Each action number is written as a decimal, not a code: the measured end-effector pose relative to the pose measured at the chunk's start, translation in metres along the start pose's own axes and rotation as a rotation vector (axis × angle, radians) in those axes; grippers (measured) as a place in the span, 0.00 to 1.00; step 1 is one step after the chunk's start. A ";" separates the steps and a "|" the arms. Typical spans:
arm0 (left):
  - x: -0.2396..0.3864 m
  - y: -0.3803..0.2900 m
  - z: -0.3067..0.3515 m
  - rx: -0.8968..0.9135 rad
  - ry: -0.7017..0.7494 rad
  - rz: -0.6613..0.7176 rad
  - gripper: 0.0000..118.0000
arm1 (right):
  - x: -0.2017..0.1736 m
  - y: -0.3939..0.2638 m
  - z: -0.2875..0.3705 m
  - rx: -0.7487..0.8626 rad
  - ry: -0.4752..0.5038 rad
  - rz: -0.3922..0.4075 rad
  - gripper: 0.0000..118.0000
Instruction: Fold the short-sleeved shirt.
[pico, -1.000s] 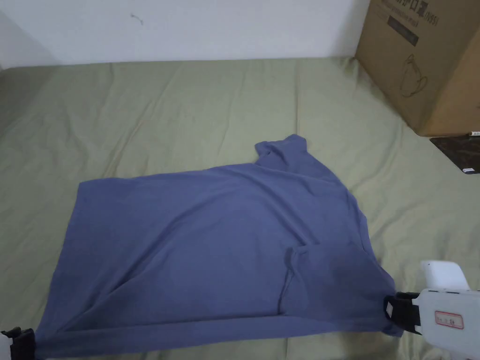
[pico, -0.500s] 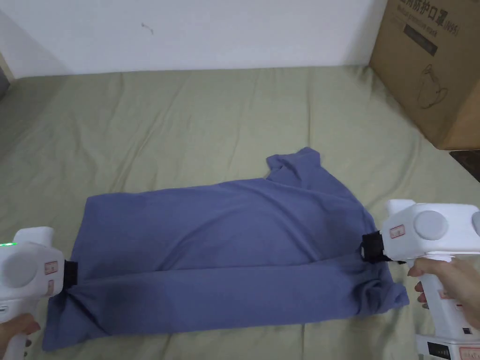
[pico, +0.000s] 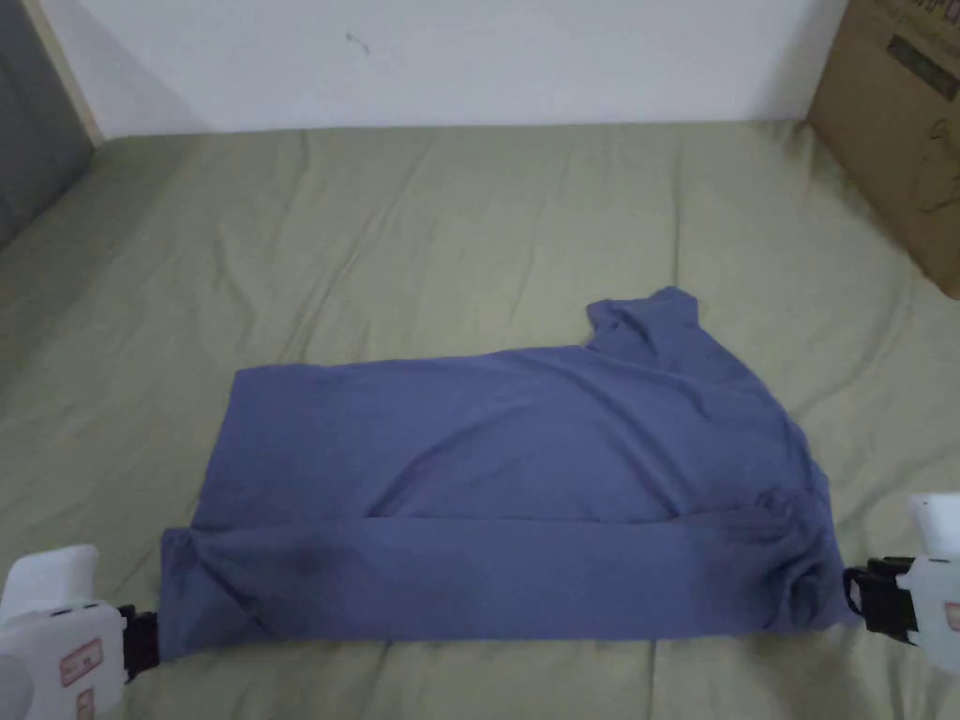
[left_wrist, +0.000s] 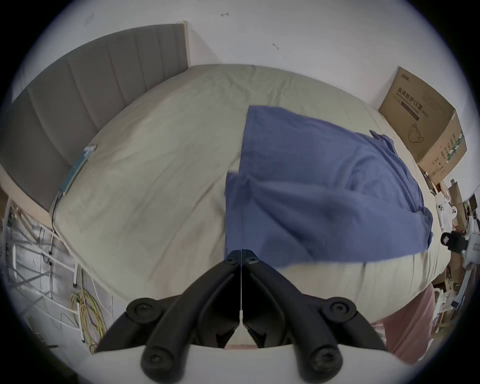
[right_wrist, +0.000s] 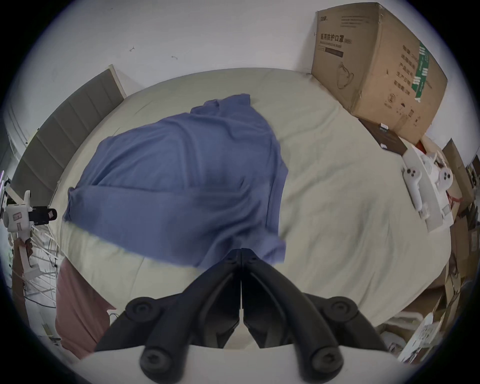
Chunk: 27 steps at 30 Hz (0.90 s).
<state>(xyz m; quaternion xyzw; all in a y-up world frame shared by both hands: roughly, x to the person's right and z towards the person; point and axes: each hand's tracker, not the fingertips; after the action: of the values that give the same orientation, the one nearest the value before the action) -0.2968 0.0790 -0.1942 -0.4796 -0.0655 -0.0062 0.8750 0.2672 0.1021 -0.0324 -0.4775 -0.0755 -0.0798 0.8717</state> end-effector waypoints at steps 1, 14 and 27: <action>0.001 -0.005 0.000 -0.030 -0.008 0.007 0.00 | 0.000 -0.006 -0.001 -0.015 -0.001 -0.017 0.00; 0.011 0.012 -0.068 -0.130 0.008 0.030 0.56 | 0.001 -0.029 -0.006 -0.032 -0.007 -0.145 0.03; 0.032 0.034 -0.018 -0.100 0.002 -0.105 0.07 | 0.029 0.021 -0.086 -0.131 0.006 -0.246 0.12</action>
<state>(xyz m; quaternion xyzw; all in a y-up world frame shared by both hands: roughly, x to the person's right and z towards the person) -0.2605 0.0840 -0.2280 -0.5187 -0.0894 -0.0557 0.8484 0.3049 0.0389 -0.0890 -0.5202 -0.1257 -0.1924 0.8226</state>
